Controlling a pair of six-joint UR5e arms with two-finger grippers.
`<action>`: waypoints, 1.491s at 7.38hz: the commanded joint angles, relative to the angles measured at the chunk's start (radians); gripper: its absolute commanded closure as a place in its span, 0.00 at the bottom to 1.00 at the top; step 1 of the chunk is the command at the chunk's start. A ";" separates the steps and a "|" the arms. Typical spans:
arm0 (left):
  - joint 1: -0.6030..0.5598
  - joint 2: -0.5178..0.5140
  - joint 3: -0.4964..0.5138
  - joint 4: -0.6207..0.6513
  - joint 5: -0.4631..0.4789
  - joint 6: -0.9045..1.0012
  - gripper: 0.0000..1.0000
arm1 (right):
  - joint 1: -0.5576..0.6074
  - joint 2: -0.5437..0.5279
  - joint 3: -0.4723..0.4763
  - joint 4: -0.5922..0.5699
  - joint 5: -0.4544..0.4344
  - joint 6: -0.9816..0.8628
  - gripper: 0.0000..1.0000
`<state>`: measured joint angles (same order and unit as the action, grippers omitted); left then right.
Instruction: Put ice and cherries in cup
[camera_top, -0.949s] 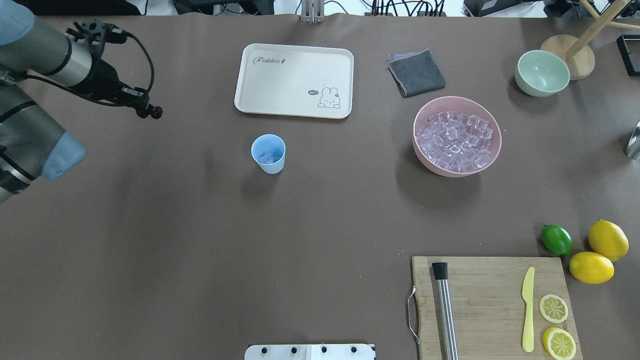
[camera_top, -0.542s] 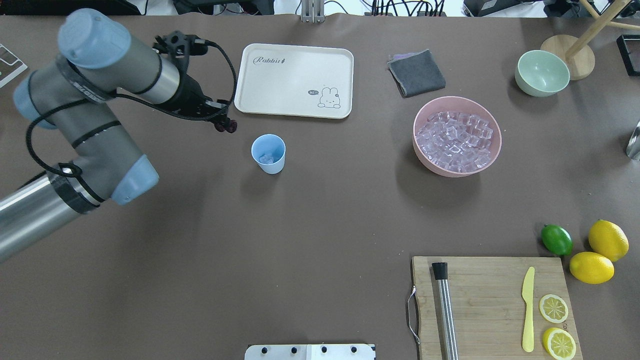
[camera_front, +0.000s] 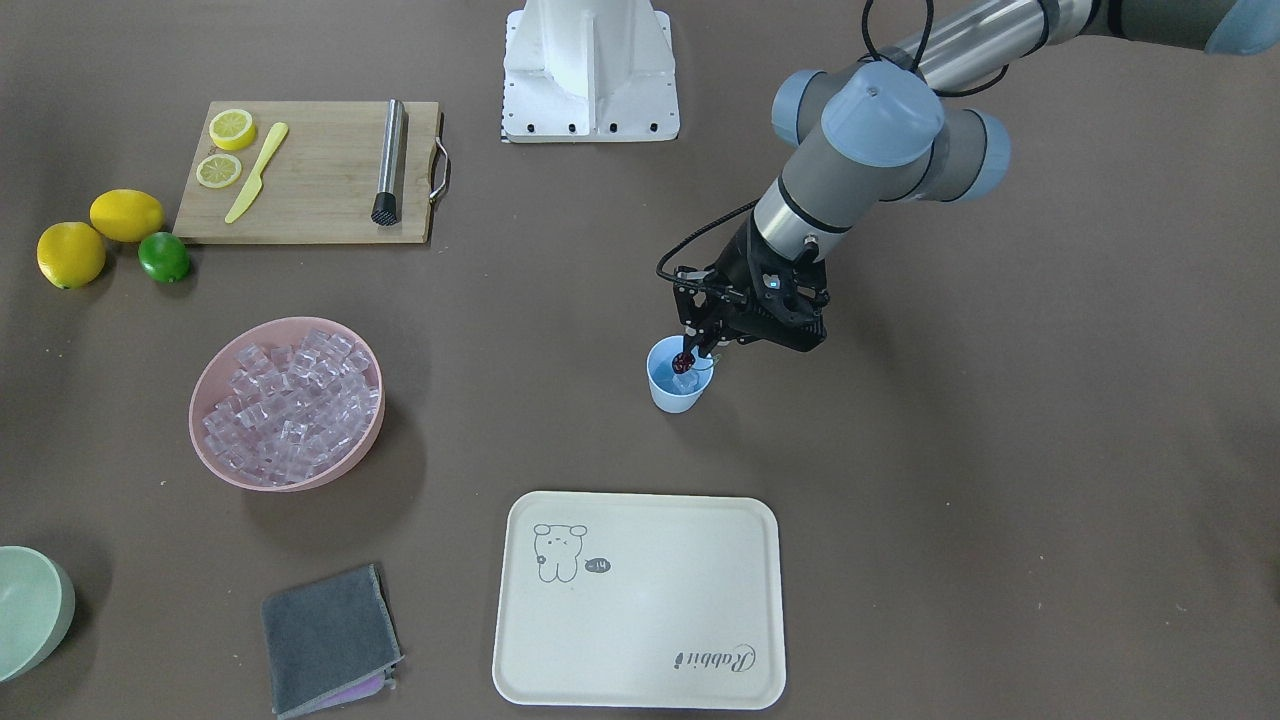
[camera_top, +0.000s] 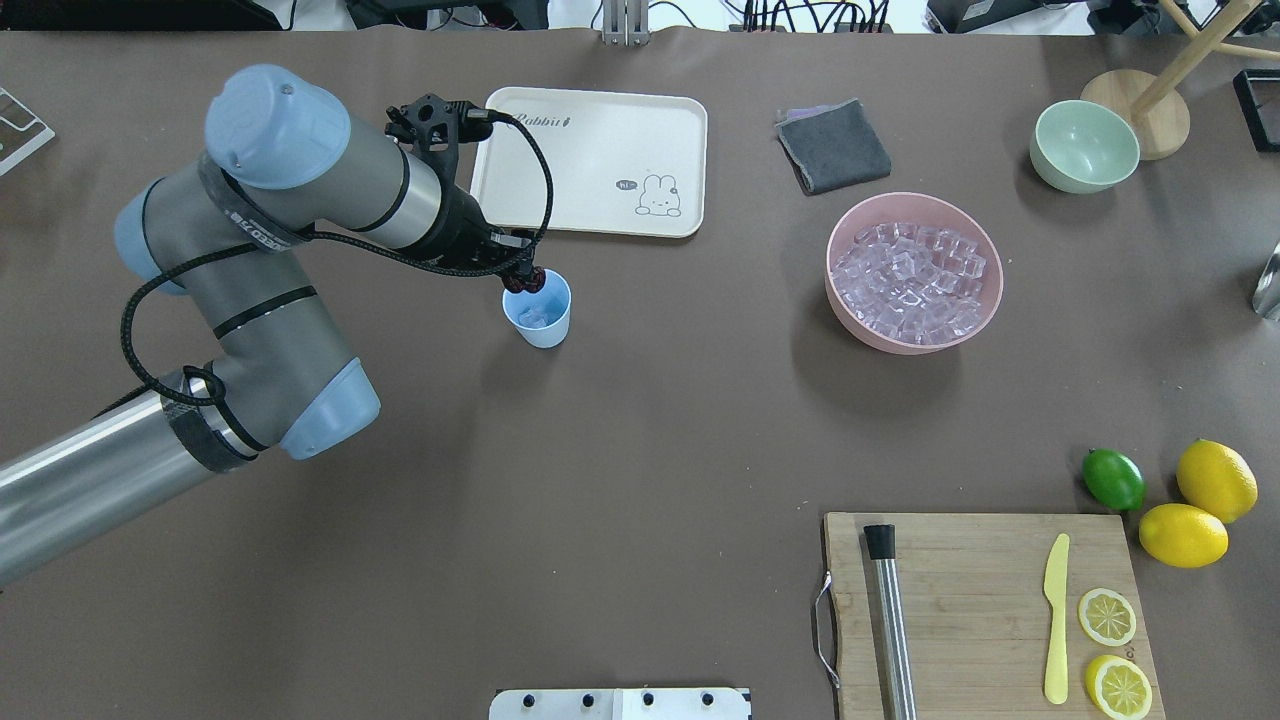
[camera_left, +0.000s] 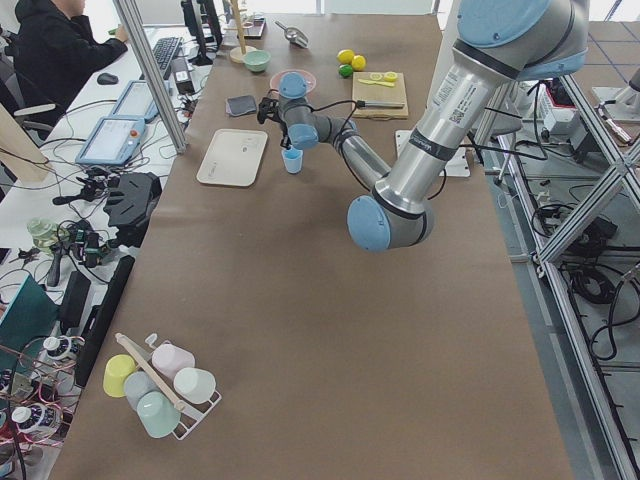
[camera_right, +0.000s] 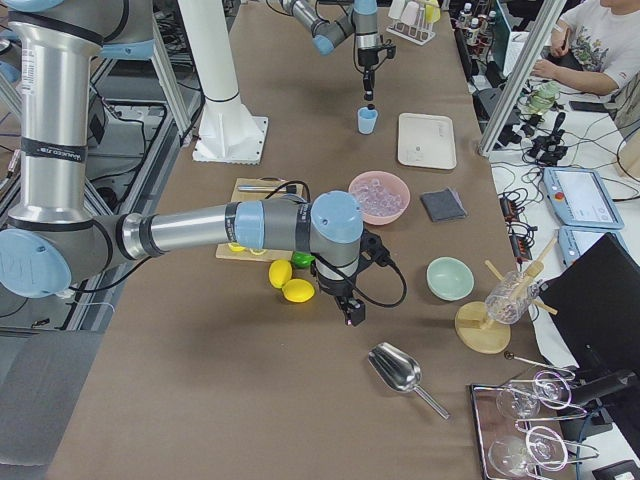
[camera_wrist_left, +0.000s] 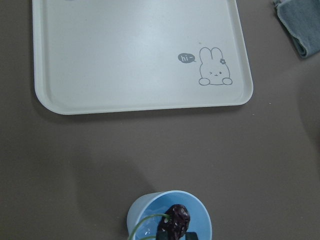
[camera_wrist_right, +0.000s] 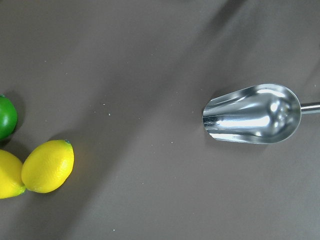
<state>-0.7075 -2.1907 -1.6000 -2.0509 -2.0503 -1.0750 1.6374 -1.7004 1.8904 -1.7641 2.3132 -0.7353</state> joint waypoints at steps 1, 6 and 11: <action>0.036 -0.004 0.002 0.000 0.030 -0.008 1.00 | 0.001 0.001 -0.005 0.000 0.000 -0.001 0.02; 0.020 -0.009 0.034 -0.012 0.029 0.038 0.02 | 0.001 -0.013 -0.019 0.000 -0.002 -0.045 0.02; -0.351 0.341 -0.101 0.044 -0.277 0.282 0.02 | 0.001 -0.015 -0.016 -0.002 0.005 -0.044 0.02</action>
<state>-0.9342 -1.9985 -1.6549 -2.0146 -2.2162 -0.9387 1.6383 -1.7145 1.8721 -1.7655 2.3152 -0.7794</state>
